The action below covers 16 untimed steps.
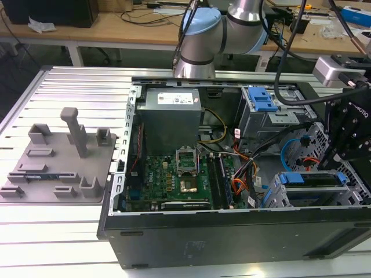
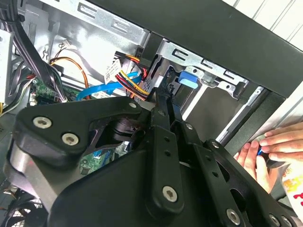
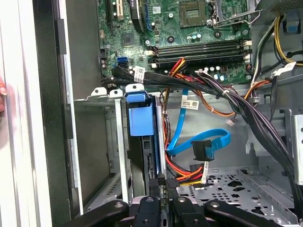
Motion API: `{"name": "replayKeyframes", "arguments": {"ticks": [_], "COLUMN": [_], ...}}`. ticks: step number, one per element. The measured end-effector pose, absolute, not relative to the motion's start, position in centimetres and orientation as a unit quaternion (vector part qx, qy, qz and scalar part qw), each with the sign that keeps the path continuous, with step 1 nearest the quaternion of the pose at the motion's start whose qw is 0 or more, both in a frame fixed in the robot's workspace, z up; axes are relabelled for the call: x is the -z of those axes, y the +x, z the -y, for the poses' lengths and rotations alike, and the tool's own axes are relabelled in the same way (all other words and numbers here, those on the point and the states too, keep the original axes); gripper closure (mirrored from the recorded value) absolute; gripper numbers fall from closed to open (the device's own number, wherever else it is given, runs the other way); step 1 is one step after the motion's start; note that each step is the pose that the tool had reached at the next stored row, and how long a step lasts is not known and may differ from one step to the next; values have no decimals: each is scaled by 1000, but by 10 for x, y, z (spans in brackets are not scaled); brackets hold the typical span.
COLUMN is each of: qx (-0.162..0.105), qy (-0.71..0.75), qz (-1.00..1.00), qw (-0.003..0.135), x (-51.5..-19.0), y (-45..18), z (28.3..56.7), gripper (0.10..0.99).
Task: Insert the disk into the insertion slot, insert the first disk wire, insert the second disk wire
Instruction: 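Insert the first disk wire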
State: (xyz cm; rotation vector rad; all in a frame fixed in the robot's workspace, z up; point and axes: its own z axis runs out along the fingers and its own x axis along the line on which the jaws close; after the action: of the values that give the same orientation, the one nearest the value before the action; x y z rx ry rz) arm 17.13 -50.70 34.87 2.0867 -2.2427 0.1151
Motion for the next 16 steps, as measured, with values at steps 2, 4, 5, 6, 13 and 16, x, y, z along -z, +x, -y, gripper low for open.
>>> {"name": "replayKeyframes", "arguments": {"ticks": [2, 4, 5, 6, 13, 16], "qx": [-37, -37, -37, -37, -37, -37], "qy": [680, 680, 680, 678, 673, 673], "qz": [731, 731, 731, 733, 738, 738], "qw": [38, 38, 38, 38, 38, 38], "x": [-349, -348, -348, -348, -347, -347], "y": [171, 171, 171, 171, 173, 174], "z": [507, 508, 508, 508, 508, 508], "gripper": [922, 922, 922, 922, 922, 922]}}
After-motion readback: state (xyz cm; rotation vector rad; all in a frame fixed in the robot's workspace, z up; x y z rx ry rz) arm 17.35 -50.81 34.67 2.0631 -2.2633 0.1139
